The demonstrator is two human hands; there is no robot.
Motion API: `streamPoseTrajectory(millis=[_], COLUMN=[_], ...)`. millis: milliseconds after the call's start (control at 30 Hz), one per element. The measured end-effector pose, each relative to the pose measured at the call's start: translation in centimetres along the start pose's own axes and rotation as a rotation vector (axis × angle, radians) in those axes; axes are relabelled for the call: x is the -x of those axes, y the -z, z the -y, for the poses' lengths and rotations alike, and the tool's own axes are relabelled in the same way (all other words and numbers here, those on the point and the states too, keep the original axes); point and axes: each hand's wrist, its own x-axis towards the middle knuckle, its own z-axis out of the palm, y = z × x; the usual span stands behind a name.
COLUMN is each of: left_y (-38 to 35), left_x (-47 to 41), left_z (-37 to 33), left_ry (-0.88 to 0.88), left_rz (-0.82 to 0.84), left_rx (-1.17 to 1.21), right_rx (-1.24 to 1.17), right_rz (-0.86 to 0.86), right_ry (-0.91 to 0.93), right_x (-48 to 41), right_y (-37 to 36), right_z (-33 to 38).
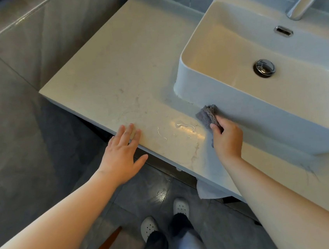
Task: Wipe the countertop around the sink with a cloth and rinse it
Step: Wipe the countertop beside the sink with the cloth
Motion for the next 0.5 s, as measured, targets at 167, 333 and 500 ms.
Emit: streamPoseTrajectory(millis=[167,333,500], left_y=[-0.1,-0.1,0.8], left_x=[-0.1,0.0,-0.1], left_z=[-0.1,-0.2,-0.2], left_ry=[0.011,0.022,0.027], left_rz=[-0.004,-0.004,0.004], left_rx=[0.02,0.026,0.116], right_rx=[-0.008,0.007,-0.016], right_rz=[0.042,0.028,0.145], right_ry=[0.087,0.11,0.216], right_x=[-1.5,-1.4,2.2], right_y=[-2.3,-3.7,-3.8], right_z=[1.2,1.6,2.3])
